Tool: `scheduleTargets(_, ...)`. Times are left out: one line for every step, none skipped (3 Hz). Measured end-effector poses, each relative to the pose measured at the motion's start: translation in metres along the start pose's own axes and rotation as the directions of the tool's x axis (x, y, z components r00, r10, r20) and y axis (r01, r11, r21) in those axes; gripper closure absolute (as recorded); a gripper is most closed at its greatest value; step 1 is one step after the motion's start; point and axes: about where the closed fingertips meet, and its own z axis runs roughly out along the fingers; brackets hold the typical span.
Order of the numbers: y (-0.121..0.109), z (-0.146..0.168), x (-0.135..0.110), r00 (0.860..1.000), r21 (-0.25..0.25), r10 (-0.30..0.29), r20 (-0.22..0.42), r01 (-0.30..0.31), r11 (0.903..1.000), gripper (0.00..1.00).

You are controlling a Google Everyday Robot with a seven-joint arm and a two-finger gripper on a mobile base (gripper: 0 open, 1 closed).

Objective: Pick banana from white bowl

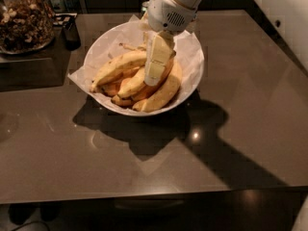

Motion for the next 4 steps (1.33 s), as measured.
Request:
scheduleTargets(-0.0011, 0.0009, -0.0015, 1.0, 0.0, -0.002, 0.002, 0.002, 1.0, 0.0)
scheduleTargets(-0.0011, 0.0009, -0.0015, 1.0, 0.0, -0.002, 0.002, 0.002, 1.0, 0.18)
scheduleTargets(-0.0011, 0.0009, -0.0016, 1.0, 0.001, -0.002, 0.002, 0.002, 1.0, 0.34)
scheduleTargets(-0.0012, 0.001, -0.0015, 1.0, 0.001, -0.002, 0.002, 0.002, 1.0, 0.28)
